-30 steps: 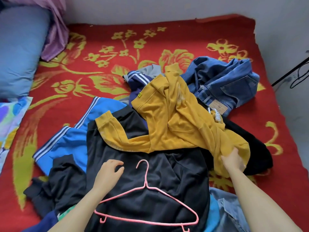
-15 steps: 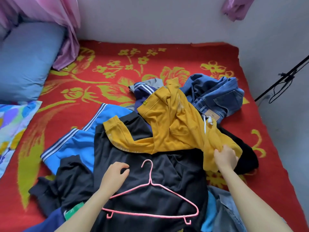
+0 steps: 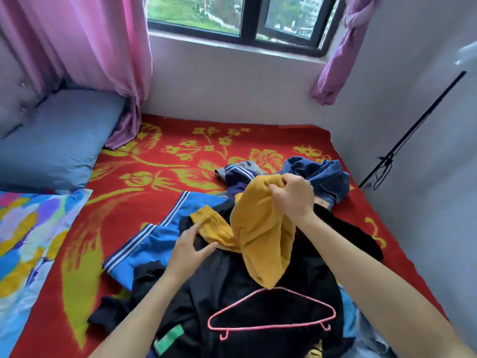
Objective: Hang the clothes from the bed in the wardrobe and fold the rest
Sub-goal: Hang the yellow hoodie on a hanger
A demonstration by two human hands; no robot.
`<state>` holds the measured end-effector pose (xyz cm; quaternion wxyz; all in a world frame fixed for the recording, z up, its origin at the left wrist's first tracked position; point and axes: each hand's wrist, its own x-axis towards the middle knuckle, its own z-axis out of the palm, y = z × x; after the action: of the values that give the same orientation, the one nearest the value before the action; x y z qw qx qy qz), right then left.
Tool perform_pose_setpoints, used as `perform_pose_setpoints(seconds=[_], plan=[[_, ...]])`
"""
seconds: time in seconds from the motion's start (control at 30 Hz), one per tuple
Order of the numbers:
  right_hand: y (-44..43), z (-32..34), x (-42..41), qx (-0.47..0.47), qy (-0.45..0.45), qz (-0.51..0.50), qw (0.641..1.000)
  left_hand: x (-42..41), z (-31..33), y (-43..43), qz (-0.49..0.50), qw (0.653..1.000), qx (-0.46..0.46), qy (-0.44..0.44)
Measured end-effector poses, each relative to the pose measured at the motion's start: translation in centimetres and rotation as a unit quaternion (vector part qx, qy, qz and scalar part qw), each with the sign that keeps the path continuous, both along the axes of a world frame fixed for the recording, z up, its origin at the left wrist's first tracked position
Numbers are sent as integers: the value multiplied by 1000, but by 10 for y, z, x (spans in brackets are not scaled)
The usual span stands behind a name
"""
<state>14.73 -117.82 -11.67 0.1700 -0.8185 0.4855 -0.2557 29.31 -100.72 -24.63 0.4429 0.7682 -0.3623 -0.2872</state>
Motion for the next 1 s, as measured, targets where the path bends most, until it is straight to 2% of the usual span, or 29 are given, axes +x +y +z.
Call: perform_pose_setpoints(seconds=[0.07, 0.13, 0.23, 0.3, 0.5, 0.6, 0.77, 0.93, 1.0], plan=[[39, 27, 30, -21, -56, 15, 998, 11, 26, 12, -67, 996, -32, 46], [70, 47, 52, -30, -115, 36, 992, 12, 46, 23, -76, 991, -80, 72], [105, 69, 78, -29, -189, 60, 980, 27, 66, 45, 40, 989, -143, 7], [119, 79, 91, -17, -210, 65, 975, 44, 81, 63, 81, 979, -178, -60], [124, 54, 107, 136, -257, 35, 956, 98, 136, 116, 68, 956, -272, -83], [135, 23, 123, 219, -251, 50, 942, 114, 147, 134, 44, 966, -222, -121], [160, -43, 139, 323, -173, 21, 930, 123, 108, 160, 49, 989, -96, -104], [177, -90, 120, 390, -77, 43, 916, 100, 66, 170, 83, 993, -43, -71], [185, -93, 108, 399, -92, 70, 909, 90, 56, 172, 93, 993, -35, -64]])
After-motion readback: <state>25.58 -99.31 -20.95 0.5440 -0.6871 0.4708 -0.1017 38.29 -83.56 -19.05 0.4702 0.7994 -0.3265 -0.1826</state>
